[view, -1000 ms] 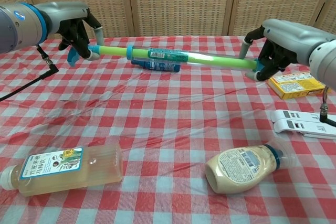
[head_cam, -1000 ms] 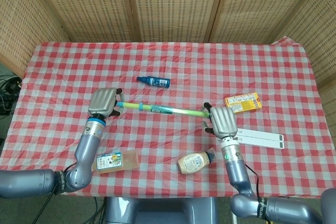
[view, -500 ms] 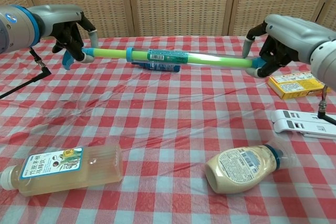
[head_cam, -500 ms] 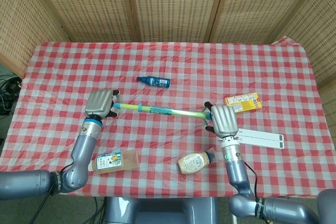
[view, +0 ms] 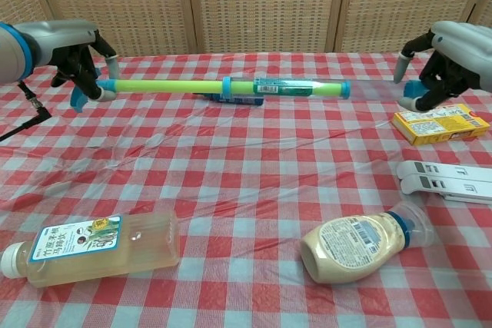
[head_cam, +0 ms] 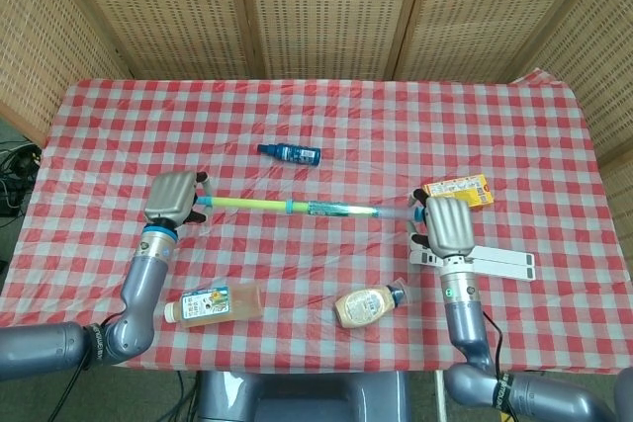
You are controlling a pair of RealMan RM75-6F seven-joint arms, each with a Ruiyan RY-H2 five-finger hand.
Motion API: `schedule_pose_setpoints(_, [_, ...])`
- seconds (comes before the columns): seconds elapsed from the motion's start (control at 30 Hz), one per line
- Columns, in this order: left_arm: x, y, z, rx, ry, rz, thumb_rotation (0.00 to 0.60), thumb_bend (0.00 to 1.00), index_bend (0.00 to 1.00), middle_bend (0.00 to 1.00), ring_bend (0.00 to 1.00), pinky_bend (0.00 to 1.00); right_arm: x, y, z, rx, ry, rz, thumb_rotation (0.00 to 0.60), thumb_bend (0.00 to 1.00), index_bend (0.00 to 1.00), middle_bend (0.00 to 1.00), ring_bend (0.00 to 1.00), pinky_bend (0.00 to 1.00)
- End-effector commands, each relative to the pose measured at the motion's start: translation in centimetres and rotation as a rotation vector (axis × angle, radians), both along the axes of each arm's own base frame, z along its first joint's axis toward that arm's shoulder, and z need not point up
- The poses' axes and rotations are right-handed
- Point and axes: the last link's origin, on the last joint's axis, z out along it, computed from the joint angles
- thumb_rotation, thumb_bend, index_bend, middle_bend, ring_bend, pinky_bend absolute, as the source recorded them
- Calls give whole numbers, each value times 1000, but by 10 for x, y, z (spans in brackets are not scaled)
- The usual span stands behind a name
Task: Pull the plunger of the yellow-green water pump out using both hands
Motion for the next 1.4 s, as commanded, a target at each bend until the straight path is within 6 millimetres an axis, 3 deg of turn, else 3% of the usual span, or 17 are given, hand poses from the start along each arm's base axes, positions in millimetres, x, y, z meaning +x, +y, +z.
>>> schedule_pose_setpoints(0.03, [-12, -1, 2, 3, 15, 19, 600, 648, 873, 943, 875, 741, -5, 1, 6, -13, 2, -8, 600, 504, 603, 1000, 1000, 675])
schedule_pose_setpoints(0.43, [-42, -5, 26, 43, 56, 63, 600, 648, 873, 943, 876, 741, -11, 7, 25, -44, 10, -16, 600, 504, 603, 1000, 1000, 675])
schedule_pose_setpoints(1.4, [-51, -12, 40, 69, 92, 65, 600, 650, 873, 940, 876, 741, -21, 11, 38, -56, 14, -40, 600, 503, 601, 1000, 1000, 675])
